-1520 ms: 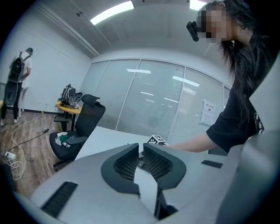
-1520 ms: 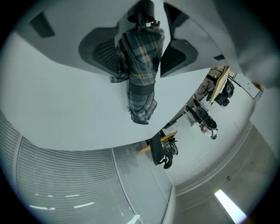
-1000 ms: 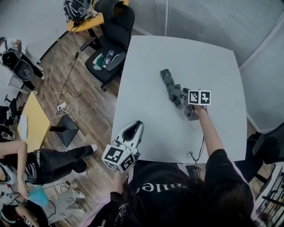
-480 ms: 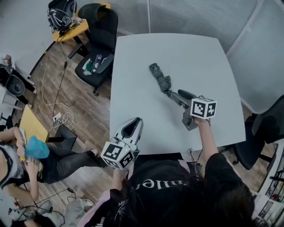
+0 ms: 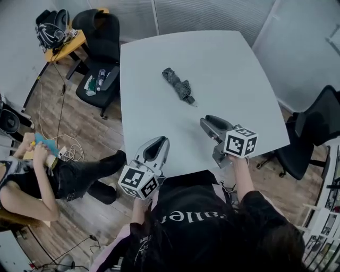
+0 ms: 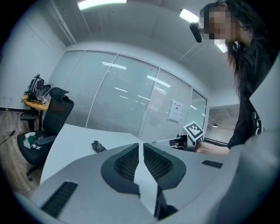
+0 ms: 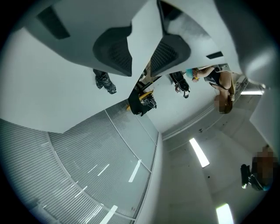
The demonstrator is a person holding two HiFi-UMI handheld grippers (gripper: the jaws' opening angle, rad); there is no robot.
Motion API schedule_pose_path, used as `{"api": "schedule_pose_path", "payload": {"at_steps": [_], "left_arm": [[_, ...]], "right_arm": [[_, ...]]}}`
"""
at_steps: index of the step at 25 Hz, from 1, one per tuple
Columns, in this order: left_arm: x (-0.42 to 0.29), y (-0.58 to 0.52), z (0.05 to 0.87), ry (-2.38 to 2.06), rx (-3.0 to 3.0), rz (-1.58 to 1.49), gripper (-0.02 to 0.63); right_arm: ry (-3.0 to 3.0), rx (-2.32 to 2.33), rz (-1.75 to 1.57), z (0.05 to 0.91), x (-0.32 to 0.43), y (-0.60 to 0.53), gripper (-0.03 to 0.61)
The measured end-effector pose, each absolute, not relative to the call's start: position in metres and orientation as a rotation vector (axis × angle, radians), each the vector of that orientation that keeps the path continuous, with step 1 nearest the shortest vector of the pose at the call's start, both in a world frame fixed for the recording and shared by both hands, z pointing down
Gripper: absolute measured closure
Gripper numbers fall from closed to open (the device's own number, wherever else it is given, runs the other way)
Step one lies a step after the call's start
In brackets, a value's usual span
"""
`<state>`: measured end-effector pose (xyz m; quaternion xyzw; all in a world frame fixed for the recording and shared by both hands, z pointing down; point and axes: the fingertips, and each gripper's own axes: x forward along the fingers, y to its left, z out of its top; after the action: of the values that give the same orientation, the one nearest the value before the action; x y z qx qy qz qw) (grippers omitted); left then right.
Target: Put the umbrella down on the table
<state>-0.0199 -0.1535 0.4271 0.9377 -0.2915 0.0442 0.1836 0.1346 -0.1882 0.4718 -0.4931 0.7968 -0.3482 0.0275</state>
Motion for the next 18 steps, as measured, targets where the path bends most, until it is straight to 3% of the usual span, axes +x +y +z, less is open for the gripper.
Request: {"api": "schedule_pose_path", "payload": {"at_steps": [18], "left_arm": [[0.011, -0.104, 0.429, -0.646, 2.688, 0.13, 0.572]], "right_arm": [[2.405, -1.612, -1.026, 0.461, 0.122, -0.098, 0.514]]}}
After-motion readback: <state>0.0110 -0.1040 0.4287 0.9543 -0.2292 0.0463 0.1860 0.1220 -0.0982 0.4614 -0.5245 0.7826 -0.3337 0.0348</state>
